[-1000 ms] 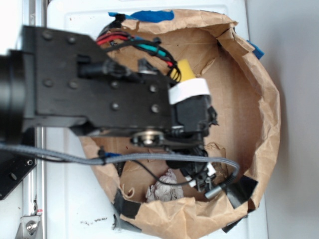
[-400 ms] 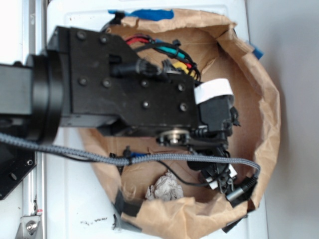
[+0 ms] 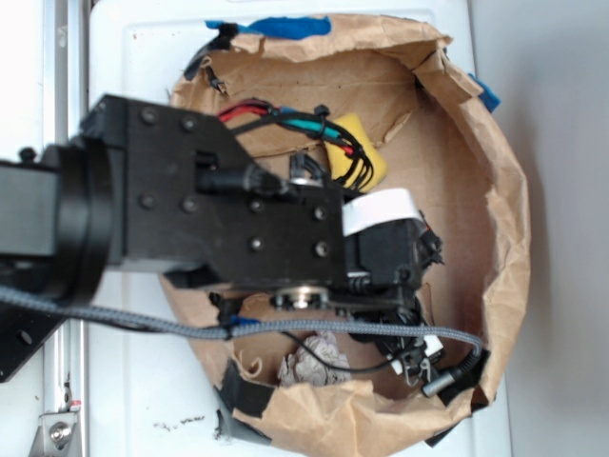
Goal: Grab the rock.
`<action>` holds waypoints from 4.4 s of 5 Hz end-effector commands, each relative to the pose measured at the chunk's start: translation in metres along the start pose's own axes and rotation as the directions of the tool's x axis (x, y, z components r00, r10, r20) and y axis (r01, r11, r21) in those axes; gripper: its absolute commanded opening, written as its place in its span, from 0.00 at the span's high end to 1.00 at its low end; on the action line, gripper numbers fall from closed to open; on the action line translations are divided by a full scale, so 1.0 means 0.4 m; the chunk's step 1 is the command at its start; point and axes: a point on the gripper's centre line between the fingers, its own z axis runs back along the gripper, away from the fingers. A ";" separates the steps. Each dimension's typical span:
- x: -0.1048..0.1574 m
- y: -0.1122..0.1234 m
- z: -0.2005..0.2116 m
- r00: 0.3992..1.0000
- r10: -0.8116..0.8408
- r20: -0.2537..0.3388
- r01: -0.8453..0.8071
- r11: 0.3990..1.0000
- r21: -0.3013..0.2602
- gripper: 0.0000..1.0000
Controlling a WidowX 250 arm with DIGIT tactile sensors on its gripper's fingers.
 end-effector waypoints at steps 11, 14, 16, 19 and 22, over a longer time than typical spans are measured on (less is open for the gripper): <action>0.027 -0.053 -0.137 0.994 -0.094 -0.062 0.093 0.996 -0.018 0.00; -0.009 0.012 -0.085 0.995 -0.088 -0.048 0.087 0.996 -0.015 1.00; 0.006 0.037 -0.058 0.998 -0.052 -0.027 0.051 0.998 -0.026 1.00; 0.015 0.065 0.029 0.999 0.034 -0.012 -0.032 0.996 0.083 1.00; 0.027 0.127 0.290 0.978 0.056 -0.202 -0.031 0.992 0.123 1.00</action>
